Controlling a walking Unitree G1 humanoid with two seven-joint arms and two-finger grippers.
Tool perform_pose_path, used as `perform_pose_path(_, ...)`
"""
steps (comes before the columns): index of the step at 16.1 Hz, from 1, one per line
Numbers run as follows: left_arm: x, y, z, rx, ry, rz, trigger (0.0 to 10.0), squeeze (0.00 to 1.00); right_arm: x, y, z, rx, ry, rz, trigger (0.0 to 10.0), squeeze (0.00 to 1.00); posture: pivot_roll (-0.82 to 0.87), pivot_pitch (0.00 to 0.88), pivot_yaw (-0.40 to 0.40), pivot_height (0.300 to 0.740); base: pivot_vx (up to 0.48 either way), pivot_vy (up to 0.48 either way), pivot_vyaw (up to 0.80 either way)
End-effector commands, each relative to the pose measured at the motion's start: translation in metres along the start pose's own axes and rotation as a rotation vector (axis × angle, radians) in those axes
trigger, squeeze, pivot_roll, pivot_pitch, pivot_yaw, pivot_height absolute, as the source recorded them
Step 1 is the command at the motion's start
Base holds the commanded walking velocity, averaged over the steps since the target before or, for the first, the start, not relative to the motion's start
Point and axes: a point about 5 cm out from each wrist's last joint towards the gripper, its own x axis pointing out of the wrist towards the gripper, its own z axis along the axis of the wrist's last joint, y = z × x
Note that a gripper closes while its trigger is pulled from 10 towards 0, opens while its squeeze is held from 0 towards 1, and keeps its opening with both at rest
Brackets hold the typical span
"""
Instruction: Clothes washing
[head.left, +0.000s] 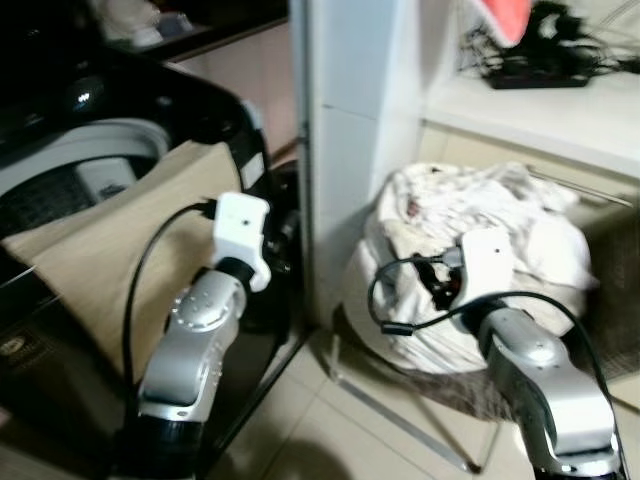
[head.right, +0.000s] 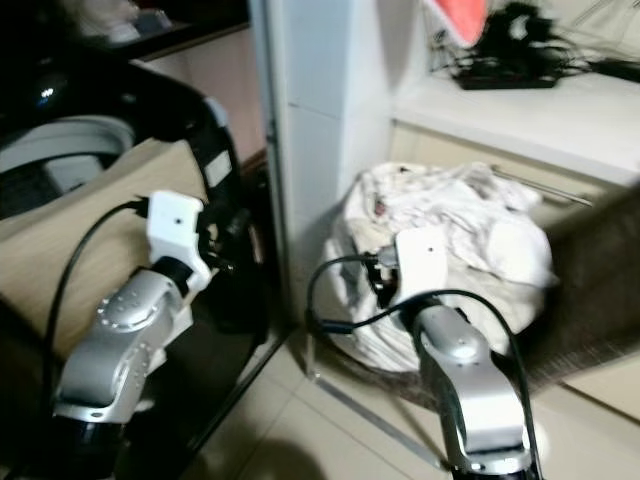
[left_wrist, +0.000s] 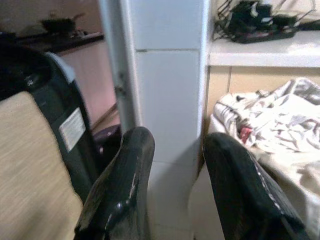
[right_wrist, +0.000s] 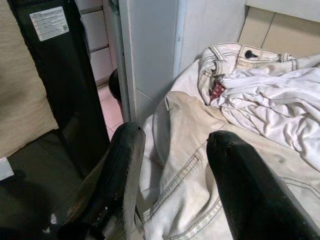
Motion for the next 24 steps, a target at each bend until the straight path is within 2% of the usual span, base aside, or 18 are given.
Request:
perform_pose_path(1,0.0011,-0.0009,0.0048,-0.003,-0.017,-0.001,10.0,0.00,-0.0005,-0.0038,0.0052,-0.003,-0.015,-0.014,10.0,0.00,-0.13,0.000,0.028,0.740,0.289,0.000,-0.61)
perform_pose_path(11,-0.0027,0.0009,0.0019,0.004,-0.006,0.000,10.0,0.00,0.0037,0.0000,0.0087,-0.038,-0.037,0.013,10.0,0.00,-0.12,0.000,0.020,0.740,0.304,0.000,0.00)
perform_pose_path(22,-0.0025,-0.0004,0.0012,0.003,0.002,-0.016,10.0,0.00,0.0022,0.0014,0.0071,-0.017,-0.029,0.025,10.0,0.00,-0.12,0.000,0.027,0.740,0.311,0.000,0.00)
perform_pose_path(24,-0.0023,-0.0005,0.0016,0.001,0.001,-0.017,10.0,0.00,0.0021,0.0023,0.0069,-0.016,-0.025,0.027,10.0,0.00,-0.13,0.000,0.028,0.740,0.309,0.000,-0.73)
